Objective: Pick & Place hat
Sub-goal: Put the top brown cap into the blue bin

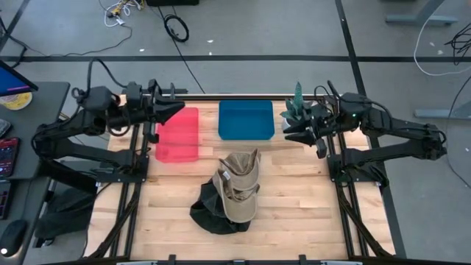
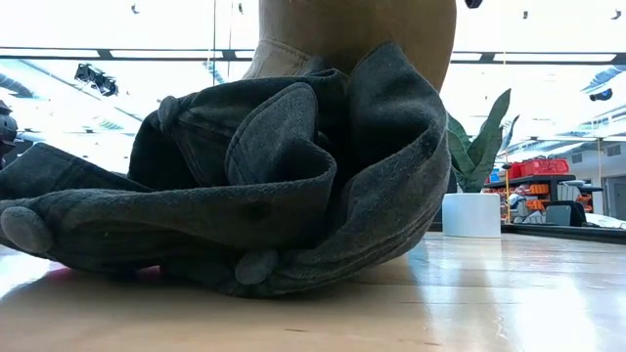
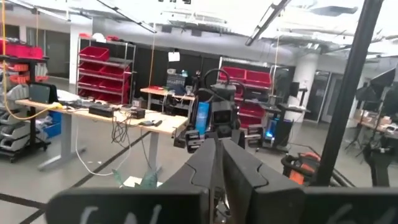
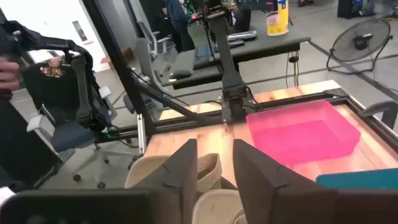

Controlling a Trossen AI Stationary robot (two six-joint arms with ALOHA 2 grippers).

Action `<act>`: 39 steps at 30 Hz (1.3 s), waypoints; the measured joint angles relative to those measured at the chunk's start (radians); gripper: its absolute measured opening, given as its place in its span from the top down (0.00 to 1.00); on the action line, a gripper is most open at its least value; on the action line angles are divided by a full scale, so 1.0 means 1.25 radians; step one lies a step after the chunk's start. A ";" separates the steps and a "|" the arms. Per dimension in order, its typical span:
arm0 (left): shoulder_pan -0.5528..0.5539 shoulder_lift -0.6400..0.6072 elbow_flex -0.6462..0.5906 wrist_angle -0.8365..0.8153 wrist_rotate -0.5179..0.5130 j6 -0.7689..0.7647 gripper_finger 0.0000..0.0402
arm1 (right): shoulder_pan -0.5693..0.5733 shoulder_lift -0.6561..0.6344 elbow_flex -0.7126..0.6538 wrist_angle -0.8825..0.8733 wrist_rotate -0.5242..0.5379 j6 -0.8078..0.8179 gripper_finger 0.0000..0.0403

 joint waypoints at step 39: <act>-0.045 0.062 -0.001 -0.212 0.020 -0.187 0.67 | 0.009 0.155 0.000 -0.199 0.030 0.418 0.34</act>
